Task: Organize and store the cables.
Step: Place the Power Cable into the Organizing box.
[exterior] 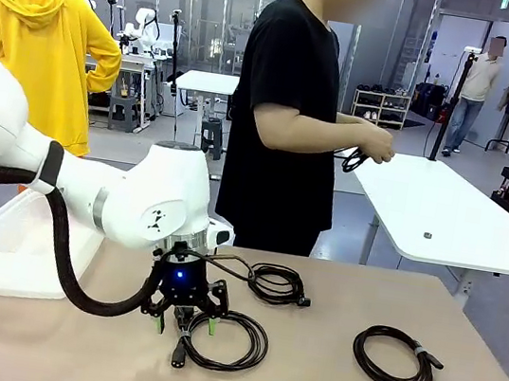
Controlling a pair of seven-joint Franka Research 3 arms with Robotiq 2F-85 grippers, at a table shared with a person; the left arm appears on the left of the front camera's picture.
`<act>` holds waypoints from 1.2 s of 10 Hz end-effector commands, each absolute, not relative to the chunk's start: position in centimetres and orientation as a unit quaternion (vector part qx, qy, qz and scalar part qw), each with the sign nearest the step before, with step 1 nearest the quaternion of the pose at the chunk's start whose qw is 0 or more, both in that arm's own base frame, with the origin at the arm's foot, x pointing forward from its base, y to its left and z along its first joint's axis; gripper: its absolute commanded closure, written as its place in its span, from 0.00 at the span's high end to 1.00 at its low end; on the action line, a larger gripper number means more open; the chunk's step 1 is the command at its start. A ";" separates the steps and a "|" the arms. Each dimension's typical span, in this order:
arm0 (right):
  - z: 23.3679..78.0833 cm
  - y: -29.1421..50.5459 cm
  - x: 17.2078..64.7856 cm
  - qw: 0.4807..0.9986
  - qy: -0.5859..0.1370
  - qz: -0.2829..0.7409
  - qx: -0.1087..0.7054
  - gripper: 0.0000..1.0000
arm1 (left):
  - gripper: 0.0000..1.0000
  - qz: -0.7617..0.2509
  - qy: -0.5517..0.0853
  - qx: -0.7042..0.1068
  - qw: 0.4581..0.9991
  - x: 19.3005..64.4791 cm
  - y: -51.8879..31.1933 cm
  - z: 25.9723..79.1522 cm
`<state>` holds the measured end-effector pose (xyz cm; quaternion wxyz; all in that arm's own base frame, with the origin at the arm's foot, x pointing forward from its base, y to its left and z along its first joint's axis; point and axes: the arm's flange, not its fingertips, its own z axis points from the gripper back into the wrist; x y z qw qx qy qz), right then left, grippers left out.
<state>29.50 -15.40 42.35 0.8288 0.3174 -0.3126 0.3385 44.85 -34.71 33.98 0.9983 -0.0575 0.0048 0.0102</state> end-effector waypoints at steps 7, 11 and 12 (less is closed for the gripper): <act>42.4 -15.5 29.6 0.824 -0.318 0.342 0.321 1.00 | 0.70 0.032 -0.055 -0.026 0.998 45.6 -34.9 30.9; 42.4 -15.5 29.6 0.824 -0.318 0.342 0.321 1.00 | 0.00 0.037 -0.066 -0.016 0.997 45.7 -34.9 30.4; 42.4 -15.5 29.6 0.824 -0.318 0.342 0.321 1.00 | 0.00 0.036 -0.064 -0.018 0.997 45.7 -34.9 30.4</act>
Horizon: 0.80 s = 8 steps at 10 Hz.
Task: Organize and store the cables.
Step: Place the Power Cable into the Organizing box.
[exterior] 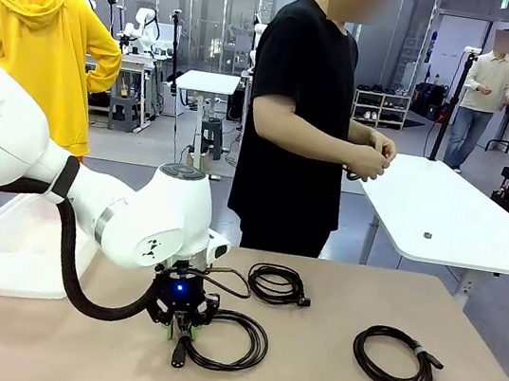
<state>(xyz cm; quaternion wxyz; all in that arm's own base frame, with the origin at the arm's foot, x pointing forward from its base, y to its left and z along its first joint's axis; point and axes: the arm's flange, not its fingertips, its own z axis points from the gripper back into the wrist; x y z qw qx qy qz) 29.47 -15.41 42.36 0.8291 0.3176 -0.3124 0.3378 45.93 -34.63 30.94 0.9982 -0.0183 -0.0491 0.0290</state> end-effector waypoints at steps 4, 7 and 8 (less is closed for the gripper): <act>42.4 -15.5 29.6 0.824 -0.318 0.342 0.321 1.00 | 0.00 0.054 -0.055 -0.017 0.997 45.6 -34.5 31.2; 42.4 -15.5 29.6 0.824 -0.318 0.342 0.321 1.00 | 0.04 -0.012 -0.101 -0.057 0.993 44.6 -32.7 40.1; 42.4 -15.5 29.6 0.824 -0.318 0.342 0.321 1.00 | 0.04 -0.028 -0.118 -0.073 0.990 44.0 -31.8 43.2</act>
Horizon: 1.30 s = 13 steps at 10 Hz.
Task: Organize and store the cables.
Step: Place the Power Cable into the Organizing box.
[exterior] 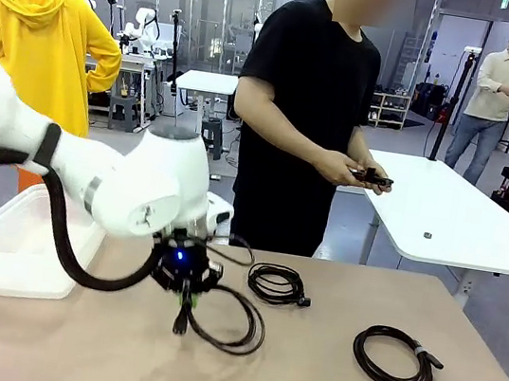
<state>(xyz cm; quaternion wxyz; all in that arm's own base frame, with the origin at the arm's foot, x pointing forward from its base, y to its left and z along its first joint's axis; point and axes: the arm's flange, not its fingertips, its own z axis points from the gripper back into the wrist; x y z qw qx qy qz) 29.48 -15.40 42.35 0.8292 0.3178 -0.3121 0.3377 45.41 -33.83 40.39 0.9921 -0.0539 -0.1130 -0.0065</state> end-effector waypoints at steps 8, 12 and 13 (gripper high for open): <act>42.4 -15.5 29.6 0.824 -0.318 0.342 0.321 1.00 | 0.04 -0.027 -0.165 -0.070 0.983 43.4 -31.1 49.0; 42.4 -15.5 29.6 0.824 -0.318 0.342 0.321 1.00 | 0.18 -0.094 -0.210 -0.110 0.967 45.4 -20.4 53.8; 42.4 -15.5 29.6 0.824 -0.318 0.342 0.321 1.00 | 0.18 -0.090 -0.226 -0.110 0.964 46.3 -15.9 54.6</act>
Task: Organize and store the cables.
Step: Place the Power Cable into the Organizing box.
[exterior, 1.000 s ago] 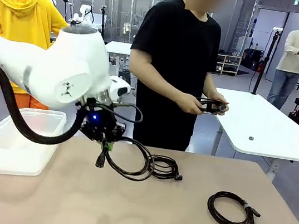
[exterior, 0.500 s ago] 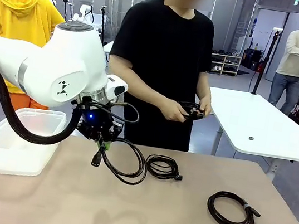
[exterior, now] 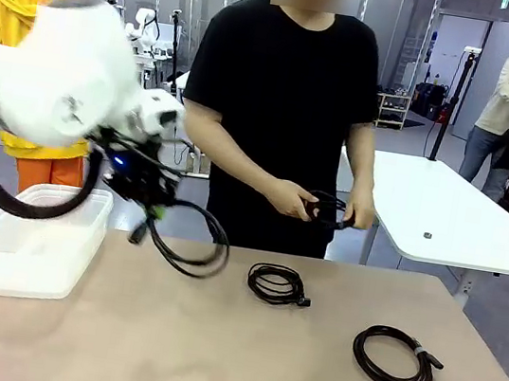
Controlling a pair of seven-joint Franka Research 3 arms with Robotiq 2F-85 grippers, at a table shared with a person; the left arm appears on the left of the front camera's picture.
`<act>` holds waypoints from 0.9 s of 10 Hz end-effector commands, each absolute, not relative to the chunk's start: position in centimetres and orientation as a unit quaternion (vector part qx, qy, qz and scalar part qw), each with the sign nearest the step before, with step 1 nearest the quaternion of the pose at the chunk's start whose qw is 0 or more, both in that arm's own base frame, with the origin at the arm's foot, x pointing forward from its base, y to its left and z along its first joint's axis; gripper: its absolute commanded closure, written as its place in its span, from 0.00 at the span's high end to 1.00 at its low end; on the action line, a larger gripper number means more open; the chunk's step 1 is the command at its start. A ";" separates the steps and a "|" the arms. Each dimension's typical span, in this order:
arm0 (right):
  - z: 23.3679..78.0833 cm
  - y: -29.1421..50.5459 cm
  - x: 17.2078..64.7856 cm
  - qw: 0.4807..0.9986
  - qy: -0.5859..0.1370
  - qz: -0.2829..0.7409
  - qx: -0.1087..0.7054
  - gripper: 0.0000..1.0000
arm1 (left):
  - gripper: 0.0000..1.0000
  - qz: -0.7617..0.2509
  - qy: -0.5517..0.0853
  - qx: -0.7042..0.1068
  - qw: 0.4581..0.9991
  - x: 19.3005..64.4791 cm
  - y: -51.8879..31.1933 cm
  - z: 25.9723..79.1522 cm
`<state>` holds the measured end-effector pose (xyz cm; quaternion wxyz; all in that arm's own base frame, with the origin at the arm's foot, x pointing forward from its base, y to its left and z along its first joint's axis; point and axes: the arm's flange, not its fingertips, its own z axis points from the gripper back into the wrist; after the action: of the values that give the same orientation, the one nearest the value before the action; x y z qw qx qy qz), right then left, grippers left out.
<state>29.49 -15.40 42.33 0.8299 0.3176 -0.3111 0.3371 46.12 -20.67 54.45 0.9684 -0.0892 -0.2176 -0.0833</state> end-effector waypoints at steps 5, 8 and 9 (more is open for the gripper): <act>42.4 -15.5 29.6 0.824 -0.318 0.342 0.321 1.00 | 0.18 -0.061 -0.271 -0.133 0.951 50.1 1.7 54.0; 42.4 -15.5 29.6 0.824 -0.318 0.342 0.321 1.00 | 0.18 -0.045 -0.293 -0.095 0.950 52.7 6.0 50.3; 42.4 -15.5 29.6 0.824 -0.318 0.342 0.321 1.00 | 0.18 -0.023 -0.296 -0.089 0.951 53.6 7.4 49.1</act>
<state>29.50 -15.37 42.35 0.8304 0.3169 -0.3102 0.3373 52.36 6.36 49.72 0.9563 -0.0877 -0.2766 -0.0350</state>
